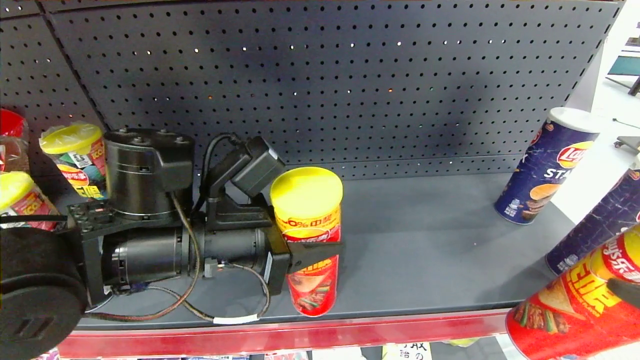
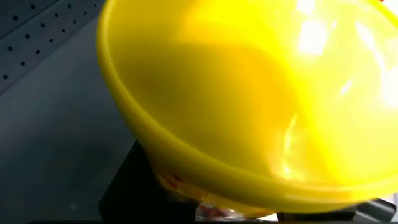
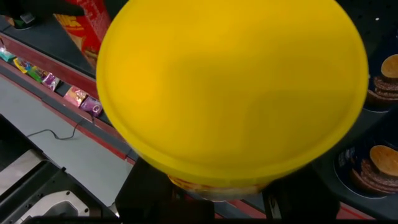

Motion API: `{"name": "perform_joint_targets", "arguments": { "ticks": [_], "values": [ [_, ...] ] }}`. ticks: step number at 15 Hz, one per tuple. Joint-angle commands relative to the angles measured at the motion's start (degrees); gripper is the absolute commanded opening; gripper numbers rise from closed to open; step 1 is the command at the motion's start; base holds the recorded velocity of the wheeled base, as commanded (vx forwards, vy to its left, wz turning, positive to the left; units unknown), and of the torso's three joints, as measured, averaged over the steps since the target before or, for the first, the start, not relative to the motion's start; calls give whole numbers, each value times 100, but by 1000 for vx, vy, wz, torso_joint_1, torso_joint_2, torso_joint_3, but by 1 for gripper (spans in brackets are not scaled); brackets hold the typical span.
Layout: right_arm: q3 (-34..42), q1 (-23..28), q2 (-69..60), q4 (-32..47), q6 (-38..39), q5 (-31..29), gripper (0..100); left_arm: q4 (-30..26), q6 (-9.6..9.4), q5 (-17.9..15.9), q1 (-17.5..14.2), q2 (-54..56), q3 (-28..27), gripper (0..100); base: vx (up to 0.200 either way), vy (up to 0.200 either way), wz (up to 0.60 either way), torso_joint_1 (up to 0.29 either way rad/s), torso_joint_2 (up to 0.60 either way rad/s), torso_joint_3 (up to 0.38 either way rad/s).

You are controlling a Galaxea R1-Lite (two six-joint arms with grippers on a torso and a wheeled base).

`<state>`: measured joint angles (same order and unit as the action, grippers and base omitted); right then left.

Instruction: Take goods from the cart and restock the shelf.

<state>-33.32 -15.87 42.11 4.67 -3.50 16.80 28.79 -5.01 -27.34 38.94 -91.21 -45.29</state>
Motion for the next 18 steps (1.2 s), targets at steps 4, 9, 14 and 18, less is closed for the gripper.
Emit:
{"name": "perform_joint_targets", "arguments": {
  "ticks": [4, 9, 14, 18],
  "values": [
    [-8, -4, 17, -1, -2, -1, 0, 21, 70, 10, 88, 112, 222, 0, 0, 0, 0, 0, 0, 0],
    [-8, -4, 26, -1, -2, -1, 0, 21, 26, 27, 88, 121, 266, 0, 0, 0, 0, 0, 0, 0],
    [-43, -4, 78, -1, -10, -1, 0, 12, -88, 115, 176, 112, 275, 100, 0, 0, 0, 0, 0, 0],
    [-96, -4, 96, -1, -10, 8, 0, 21, -35, 142, 141, 209, 301, 100, 0, 0, 0, 0, 0, 0]
  ]
}}
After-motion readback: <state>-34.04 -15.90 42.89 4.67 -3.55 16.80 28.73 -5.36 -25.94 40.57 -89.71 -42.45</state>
